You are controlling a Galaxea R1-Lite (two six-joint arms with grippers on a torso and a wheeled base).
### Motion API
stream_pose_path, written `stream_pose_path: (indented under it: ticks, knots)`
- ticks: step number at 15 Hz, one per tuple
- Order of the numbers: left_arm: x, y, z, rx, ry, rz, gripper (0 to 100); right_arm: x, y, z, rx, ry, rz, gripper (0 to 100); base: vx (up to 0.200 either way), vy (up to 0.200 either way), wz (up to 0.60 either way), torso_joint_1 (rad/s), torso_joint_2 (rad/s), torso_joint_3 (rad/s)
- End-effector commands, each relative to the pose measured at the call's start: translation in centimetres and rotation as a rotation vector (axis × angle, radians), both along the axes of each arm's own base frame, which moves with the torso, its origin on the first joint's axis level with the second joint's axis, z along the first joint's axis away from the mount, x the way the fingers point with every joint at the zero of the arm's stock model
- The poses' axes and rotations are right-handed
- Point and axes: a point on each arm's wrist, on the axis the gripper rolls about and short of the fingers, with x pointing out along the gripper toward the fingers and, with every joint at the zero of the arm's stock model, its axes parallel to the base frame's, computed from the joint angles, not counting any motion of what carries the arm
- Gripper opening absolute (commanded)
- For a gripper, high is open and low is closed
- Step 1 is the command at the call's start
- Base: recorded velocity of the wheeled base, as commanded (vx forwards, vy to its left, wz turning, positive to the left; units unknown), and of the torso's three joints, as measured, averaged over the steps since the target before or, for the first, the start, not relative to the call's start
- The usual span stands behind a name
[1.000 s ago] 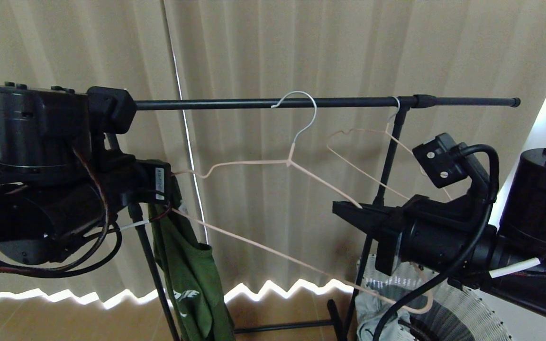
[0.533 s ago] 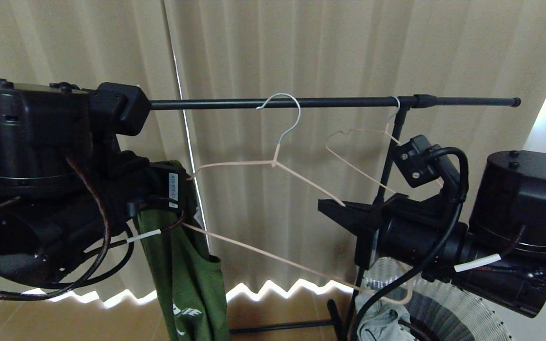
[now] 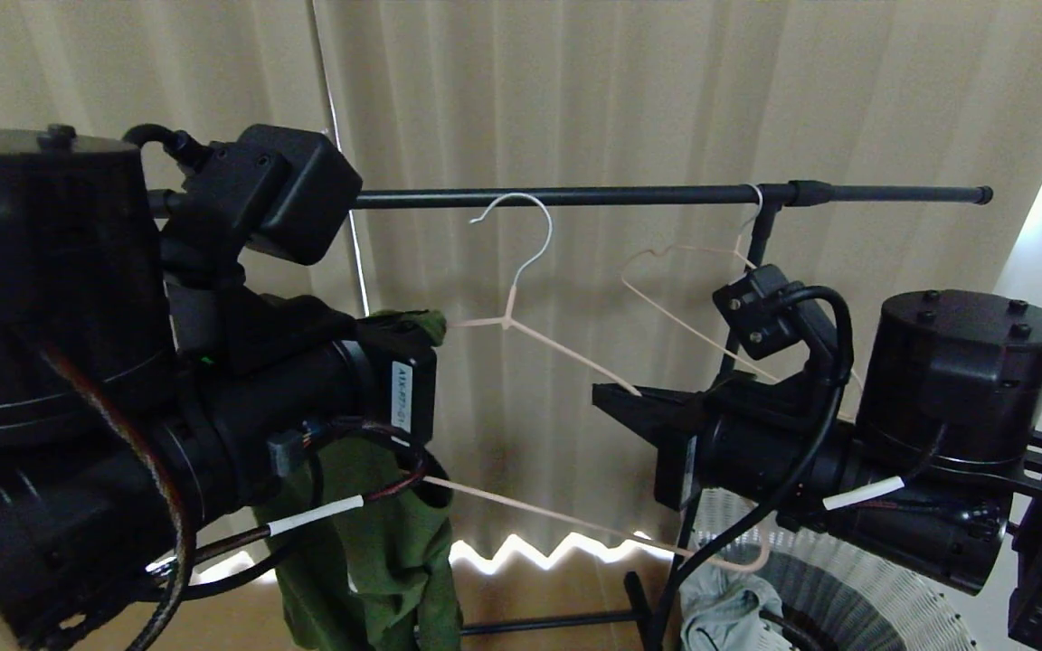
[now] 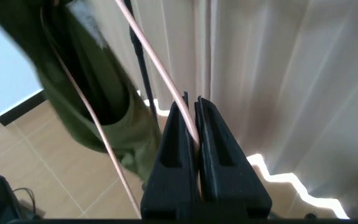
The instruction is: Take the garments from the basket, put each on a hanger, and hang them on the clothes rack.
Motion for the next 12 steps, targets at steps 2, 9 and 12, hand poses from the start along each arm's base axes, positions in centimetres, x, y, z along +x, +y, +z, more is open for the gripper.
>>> stream_pose_path:
  ticks: [2, 9, 12]
  knots:
    - [-0.3, -0.3, 0.4, -0.04, -0.014, -0.079, 0, 0.0, 0.3, 0.1, 0.004, -0.003, 0.007, 0, 0.0, 0.0, 0.0, 0.0, 0.0, 0.0]
    - [2.8, 3.1, 0.7, -0.045, -0.037, 0.111, 0, -0.2, -0.6, 0.0, -0.008, -0.004, -0.044, 0, 0.0, 0.0, 0.0, 0.0, 0.0, 0.0]
    - [4.1, 5.0, 0.8, -0.044, -0.041, 0.211, 0, 0.3, -1.4, -0.2, -0.025, -0.009, -0.106, 0, 0.0, 0.0, 0.0, 0.0, 0.0, 0.0]
